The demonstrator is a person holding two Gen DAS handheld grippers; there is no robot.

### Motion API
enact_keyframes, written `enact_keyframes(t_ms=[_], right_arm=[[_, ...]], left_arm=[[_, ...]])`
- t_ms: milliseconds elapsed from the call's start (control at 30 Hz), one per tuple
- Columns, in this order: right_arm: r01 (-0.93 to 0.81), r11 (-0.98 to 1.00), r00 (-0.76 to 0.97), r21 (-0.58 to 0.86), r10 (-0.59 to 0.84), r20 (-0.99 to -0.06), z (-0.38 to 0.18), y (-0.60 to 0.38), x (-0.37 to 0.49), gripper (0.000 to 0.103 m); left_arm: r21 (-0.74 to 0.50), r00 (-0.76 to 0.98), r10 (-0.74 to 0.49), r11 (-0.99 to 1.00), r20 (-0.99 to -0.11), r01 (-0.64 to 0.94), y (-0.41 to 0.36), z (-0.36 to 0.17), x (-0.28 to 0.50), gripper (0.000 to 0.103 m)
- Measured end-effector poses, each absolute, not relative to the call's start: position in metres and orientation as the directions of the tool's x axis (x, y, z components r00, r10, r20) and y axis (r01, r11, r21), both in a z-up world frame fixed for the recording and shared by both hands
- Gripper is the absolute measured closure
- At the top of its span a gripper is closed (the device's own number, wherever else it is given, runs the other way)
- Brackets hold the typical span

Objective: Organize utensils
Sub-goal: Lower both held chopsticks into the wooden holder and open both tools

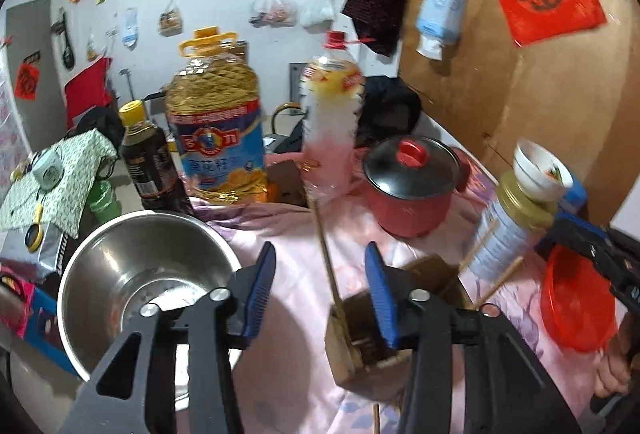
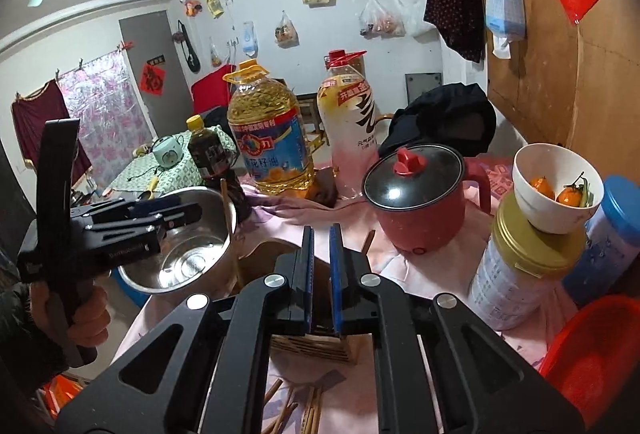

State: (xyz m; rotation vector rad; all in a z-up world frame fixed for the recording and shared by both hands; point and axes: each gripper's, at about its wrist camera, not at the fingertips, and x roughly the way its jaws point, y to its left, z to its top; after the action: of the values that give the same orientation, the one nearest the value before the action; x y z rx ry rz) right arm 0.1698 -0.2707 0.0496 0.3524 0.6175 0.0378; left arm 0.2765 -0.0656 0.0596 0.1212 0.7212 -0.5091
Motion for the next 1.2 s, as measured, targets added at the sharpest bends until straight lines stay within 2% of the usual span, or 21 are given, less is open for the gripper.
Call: enact_keyframes(t_ms=[133, 367, 433, 500, 600, 767, 833, 867, 900, 933, 1067, 1200], right_arm=[[0.086, 0.932, 0.817, 0.351, 0.135, -0.56, 0.047, -0.277, 0.17, 0.092], [0.104, 0.922, 0.813, 0.372, 0.137, -0.566, 0.042, -0.284, 0.168, 0.092], [0.104, 0.923, 0.813, 0.37, 0.135, -0.566, 0.042, -0.284, 0.167, 0.092], [0.104, 0.923, 0.815, 0.37, 0.134, -0.563, 0.042, -0.285, 0.166, 0.092], [0.105, 0.922, 0.819, 0.374, 0.133, -0.558, 0.043, -0.286, 0.163, 0.092], [0.107, 0.914, 0.818, 0.391, 0.142, -0.557, 0.04, -0.287, 0.164, 0.092], [0.104, 0.913, 0.817, 0.395, 0.148, -0.557, 0.04, -0.286, 0.164, 0.092], [0.1, 0.914, 0.818, 0.392, 0.149, -0.556, 0.04, -0.285, 0.163, 0.092], [0.097, 0.916, 0.818, 0.389, 0.149, -0.555, 0.041, -0.284, 0.161, 0.092], [0.092, 0.918, 0.819, 0.386, 0.151, -0.554, 0.042, -0.283, 0.16, 0.092], [0.079, 0.92, 0.822, 0.385, 0.158, -0.548, 0.045, -0.278, 0.152, 0.092], [0.07, 0.916, 0.818, 0.394, 0.173, -0.549, 0.044, -0.274, 0.143, 0.091]], left_arm=[[-0.087, 0.621, -0.396, 0.88, -0.677, 0.466, -0.067, 0.059, 0.294, 0.046], [-0.078, 0.548, -0.355, 0.882, -0.758, 0.464, -0.094, 0.04, 0.328, 0.046], [-0.109, 0.513, -0.365, 0.88, -0.777, 0.462, -0.096, 0.032, 0.339, 0.058], [-0.128, 0.479, -0.378, 0.87, -0.792, 0.476, -0.1, 0.026, 0.348, 0.095], [-0.15, 0.496, -0.404, 0.868, -0.769, 0.473, -0.099, 0.033, 0.345, 0.096], [-0.101, 0.581, -0.427, 0.855, -0.693, 0.509, -0.101, 0.056, 0.319, 0.097], [-0.061, 0.599, -0.397, 0.863, -0.695, 0.501, -0.104, 0.055, 0.315, 0.095], [-0.051, 0.603, -0.38, 0.871, -0.701, 0.489, -0.104, 0.054, 0.314, 0.08], [-0.053, 0.603, -0.37, 0.878, -0.706, 0.476, -0.1, 0.054, 0.314, 0.055], [-0.054, 0.616, -0.361, 0.887, -0.7, 0.459, -0.096, 0.055, 0.312, 0.049], [-0.052, 0.643, -0.343, 0.903, -0.685, 0.426, -0.077, 0.064, 0.303, 0.048], [-0.031, 0.665, -0.309, 0.918, -0.679, 0.395, -0.056, 0.067, 0.286, 0.039]])
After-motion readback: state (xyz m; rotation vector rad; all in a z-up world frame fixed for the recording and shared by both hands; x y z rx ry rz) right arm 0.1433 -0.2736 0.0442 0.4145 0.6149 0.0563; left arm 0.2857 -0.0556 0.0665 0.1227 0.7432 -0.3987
